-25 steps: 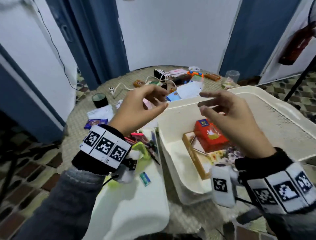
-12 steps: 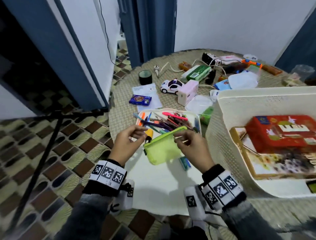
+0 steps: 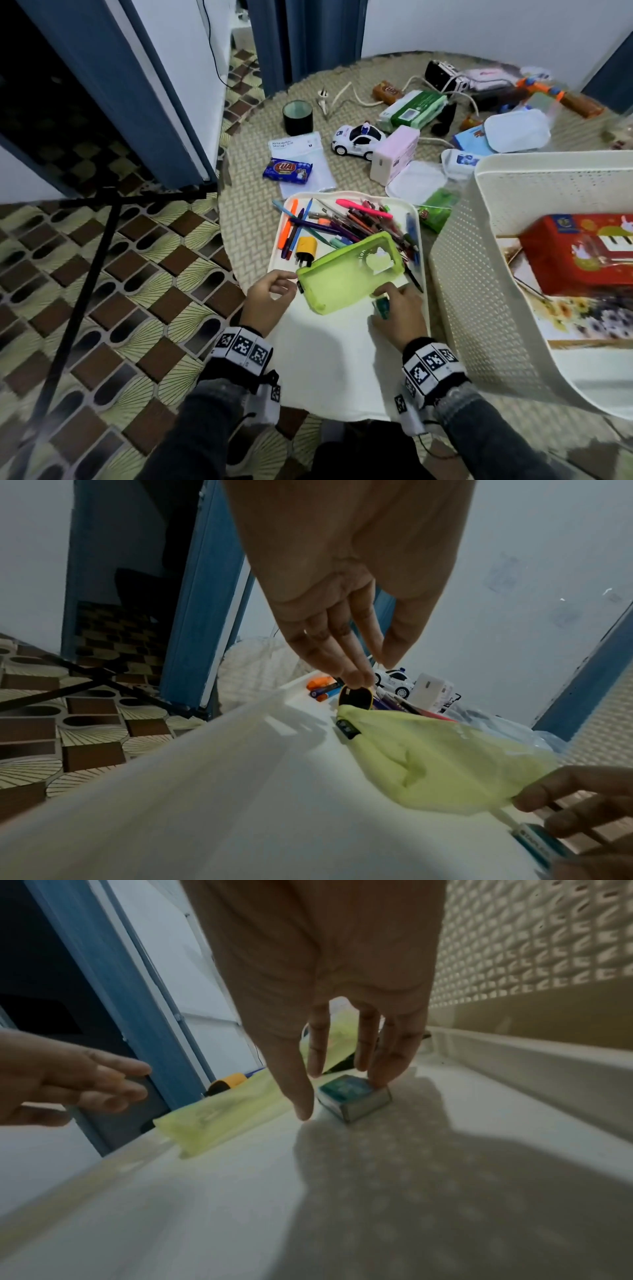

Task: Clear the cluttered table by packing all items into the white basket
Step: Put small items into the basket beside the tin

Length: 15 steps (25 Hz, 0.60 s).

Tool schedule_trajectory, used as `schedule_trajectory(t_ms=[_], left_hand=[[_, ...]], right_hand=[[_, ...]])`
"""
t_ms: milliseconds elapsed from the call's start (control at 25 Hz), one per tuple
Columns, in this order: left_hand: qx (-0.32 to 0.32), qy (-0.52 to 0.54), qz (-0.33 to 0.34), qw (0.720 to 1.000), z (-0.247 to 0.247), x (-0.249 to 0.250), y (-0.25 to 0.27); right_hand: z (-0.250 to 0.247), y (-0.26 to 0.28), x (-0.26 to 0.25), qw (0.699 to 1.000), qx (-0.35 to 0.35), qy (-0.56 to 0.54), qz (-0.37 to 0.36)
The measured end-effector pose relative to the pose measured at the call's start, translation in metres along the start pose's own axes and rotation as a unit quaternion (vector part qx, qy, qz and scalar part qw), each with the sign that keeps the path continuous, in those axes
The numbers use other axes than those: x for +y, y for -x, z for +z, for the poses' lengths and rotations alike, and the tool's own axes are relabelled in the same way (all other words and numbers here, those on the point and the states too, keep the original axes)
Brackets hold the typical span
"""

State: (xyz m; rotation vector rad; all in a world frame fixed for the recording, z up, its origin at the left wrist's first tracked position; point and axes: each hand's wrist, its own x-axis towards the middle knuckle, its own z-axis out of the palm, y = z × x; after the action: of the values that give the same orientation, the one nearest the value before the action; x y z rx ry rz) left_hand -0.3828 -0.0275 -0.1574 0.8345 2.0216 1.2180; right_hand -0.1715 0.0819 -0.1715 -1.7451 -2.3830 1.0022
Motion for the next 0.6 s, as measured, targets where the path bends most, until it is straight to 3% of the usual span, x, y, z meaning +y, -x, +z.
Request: schedule_trajectory(t_ms=[160,240,360,520,600], left_hand=[[0.020,-0.006,0.016,1.000,0.010,-0.005,-0.027],[0.041,-0.027,0.016,0.999,0.017,-0.008,-0.040],[0.057,-0.057,0.007,0.997,0.026,-0.009,-0.058],[0.032,-0.073,-0.025,0.996,0.034,-0.006,-0.072],[0.035,-0.081,-0.043,0.995,0.037,-0.006,-0.076]], right_hand=[[-0.002,0.003,0.000,0.999,-0.015,-0.032,0.020],[-0.008,0.007,-0.004,0.998,-0.023,-0.057,-0.003],[-0.017,0.008,-0.015,0.994,0.018,-0.099,-0.051],[-0.028,0.004,-0.029,0.982,0.080,-0.137,-0.098],[-0.033,0.004,-0.034,0.979,0.080,-0.152,-0.106]])
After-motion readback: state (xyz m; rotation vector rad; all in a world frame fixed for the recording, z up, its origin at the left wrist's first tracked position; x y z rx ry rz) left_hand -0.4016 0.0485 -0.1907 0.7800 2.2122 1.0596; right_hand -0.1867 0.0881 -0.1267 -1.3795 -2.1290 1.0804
